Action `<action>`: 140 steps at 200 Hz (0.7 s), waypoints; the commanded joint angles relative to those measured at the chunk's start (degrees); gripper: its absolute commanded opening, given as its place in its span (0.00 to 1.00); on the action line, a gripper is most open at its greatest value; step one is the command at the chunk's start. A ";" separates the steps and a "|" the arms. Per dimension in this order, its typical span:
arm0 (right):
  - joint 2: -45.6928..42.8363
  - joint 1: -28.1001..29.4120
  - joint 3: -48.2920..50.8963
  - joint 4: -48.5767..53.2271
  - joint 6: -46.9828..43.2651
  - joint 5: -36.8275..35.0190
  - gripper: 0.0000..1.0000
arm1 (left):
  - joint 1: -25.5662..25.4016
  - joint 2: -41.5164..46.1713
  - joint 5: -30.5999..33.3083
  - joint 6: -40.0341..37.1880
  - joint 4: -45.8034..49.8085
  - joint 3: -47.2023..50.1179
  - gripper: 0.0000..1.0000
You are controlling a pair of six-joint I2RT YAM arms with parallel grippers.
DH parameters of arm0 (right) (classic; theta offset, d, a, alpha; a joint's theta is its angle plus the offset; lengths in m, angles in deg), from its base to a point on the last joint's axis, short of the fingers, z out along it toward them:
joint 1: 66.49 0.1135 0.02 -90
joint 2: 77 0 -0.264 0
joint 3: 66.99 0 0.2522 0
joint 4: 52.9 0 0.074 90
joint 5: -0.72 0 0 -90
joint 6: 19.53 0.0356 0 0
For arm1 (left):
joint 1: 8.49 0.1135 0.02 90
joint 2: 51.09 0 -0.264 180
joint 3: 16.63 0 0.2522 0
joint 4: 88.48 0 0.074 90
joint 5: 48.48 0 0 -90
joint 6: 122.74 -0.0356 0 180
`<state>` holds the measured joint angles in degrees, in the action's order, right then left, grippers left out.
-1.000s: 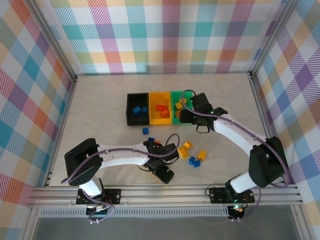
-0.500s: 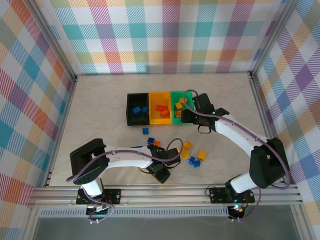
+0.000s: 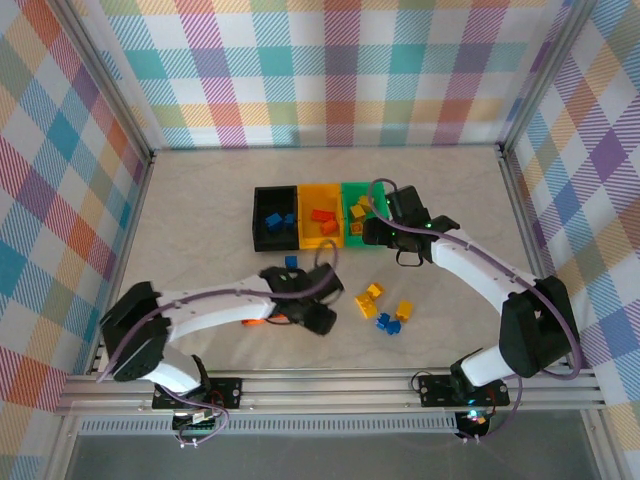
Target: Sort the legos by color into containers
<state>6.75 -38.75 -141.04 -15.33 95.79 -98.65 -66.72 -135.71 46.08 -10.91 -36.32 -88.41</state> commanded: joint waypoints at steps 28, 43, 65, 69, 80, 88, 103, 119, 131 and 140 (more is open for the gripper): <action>-1.65 -0.33 0.31 -1.14 0.96 0.40 0.80 | 16.06 1.99 0.17 3.52 -9.31 -7.81 0.49; -1.66 -0.33 0.29 -0.95 0.77 0.31 0.80 | 19.12 -2.50 -0.31 3.30 -9.97 -11.60 0.49; -1.76 -0.41 0.43 -0.75 0.62 0.16 0.80 | 22.24 -10.03 -1.03 3.69 -11.00 -17.91 0.48; -1.79 -0.41 0.50 -0.81 0.63 0.14 0.80 | 22.51 -11.40 -1.25 3.73 -10.99 -19.23 0.48; -1.83 -0.39 0.66 -0.87 0.70 0.22 0.80 | 23.32 -15.30 -1.01 3.71 -10.73 -23.30 0.48; -1.90 -0.41 0.77 -0.89 0.76 0.38 0.80 | 23.66 -18.22 -0.69 3.64 -10.12 -26.90 0.48; -1.99 -0.39 0.92 -0.89 0.87 0.31 0.80 | 24.03 -23.47 0.33 3.18 -8.14 -33.13 0.48; -2.10 -0.41 1.13 -0.96 0.96 0.48 0.80 | 24.18 -28.60 2.04 2.71 -5.09 -39.52 0.47; -2.40 -0.39 1.30 -1.10 0.97 0.57 0.80 | 24.51 -31.77 2.83 2.95 -3.37 -43.46 0.47; -2.60 -0.41 1.40 -1.05 0.90 0.57 0.81 | 24.69 -33.80 3.21 3.39 -2.38 -45.78 0.47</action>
<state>6.27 -38.79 -140.52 -15.83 96.21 -98.65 -42.77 -165.48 46.91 -7.92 -43.84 -127.18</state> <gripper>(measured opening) 0.803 0.625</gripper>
